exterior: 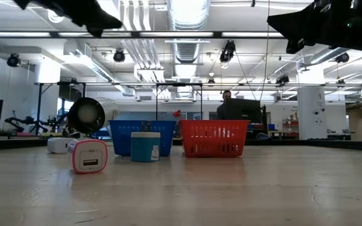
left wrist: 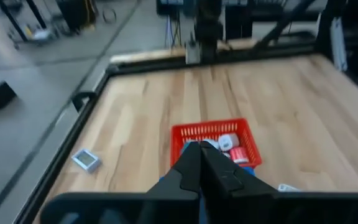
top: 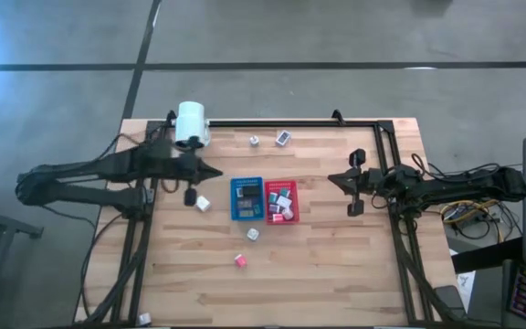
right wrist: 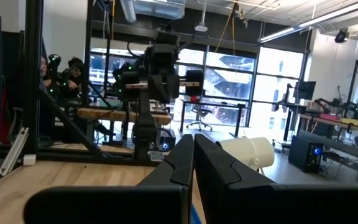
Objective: Pick & Place Office items
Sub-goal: Put the green charger adapter into the red bin
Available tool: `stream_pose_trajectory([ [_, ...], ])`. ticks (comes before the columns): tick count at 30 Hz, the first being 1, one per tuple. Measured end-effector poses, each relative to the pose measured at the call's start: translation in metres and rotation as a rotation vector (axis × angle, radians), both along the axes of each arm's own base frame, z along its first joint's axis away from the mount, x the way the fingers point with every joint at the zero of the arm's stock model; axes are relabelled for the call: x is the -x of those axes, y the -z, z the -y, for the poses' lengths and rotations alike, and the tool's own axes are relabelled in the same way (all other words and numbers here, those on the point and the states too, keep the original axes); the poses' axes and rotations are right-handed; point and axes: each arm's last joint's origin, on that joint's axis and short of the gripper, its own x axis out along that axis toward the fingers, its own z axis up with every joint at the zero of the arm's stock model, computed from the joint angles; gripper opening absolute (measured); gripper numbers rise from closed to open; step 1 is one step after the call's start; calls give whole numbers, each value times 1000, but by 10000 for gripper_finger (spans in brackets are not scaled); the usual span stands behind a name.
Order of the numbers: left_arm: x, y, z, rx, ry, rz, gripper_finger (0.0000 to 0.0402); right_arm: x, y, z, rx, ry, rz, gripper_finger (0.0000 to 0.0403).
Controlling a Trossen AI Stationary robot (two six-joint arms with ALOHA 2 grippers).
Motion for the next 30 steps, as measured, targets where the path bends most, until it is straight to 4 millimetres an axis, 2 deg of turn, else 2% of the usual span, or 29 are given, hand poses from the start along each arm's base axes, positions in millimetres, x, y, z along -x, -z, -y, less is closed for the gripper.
stream_pose_trajectory([
  [5, 32, 15, 6, 0, -6, 128, 2, 0, 0, 0, 0, 1, 0, 8],
  [11, 54, 44, 10, 38, -5, 285, 1, 0, 0, 0, 0, 1, 1, 8],
  [17, 68, 72, 13, 65, 9, 382, 1, 0, 0, 0, 2, 1, 1, 8],
  [25, 77, 103, 15, 92, 4, 350, 1, 0, 0, 0, 3, 2, -1, 8],
  [30, 80, 112, 16, 85, 6, 368, 7, 0, 1, 0, 15, 5, -8, 8],
])
